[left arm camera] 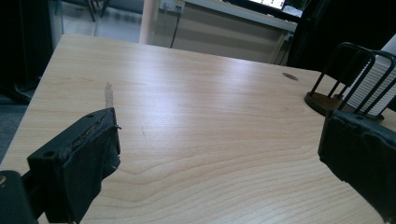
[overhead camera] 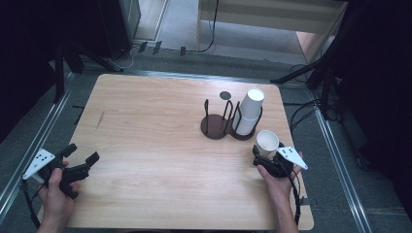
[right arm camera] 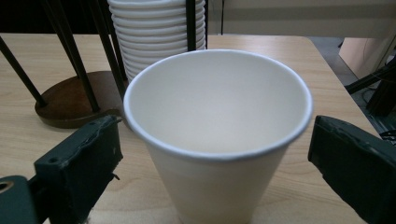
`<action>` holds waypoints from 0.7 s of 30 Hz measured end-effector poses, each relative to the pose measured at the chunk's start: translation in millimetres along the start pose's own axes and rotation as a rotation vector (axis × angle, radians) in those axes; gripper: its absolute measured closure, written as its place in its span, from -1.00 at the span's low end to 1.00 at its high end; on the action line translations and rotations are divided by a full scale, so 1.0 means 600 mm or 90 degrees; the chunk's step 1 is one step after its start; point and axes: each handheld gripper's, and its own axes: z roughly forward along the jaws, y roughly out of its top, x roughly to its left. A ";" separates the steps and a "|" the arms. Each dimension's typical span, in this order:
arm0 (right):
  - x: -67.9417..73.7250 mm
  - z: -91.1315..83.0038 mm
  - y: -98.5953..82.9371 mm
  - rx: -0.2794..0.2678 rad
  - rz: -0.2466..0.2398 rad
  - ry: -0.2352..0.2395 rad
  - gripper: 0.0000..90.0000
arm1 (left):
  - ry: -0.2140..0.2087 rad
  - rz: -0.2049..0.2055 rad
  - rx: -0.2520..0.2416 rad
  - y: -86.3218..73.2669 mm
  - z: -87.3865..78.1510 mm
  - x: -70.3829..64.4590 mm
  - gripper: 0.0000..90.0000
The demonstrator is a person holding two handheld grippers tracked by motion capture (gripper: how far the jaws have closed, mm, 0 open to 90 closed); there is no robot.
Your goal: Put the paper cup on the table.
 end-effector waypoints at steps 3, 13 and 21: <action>-0.005 -0.008 0.000 0.003 -0.002 0.007 -0.99 | -0.001 0.003 0.003 -0.001 0.001 -0.002 -1.00; 0.002 -0.047 0.005 -0.003 -0.033 0.016 -1.00 | -0.006 0.005 0.010 -0.006 -0.008 -0.012 -1.00; -0.005 -0.080 0.002 -0.008 -0.040 0.014 -1.00 | -0.009 0.022 0.020 -0.012 -0.025 -0.022 -1.00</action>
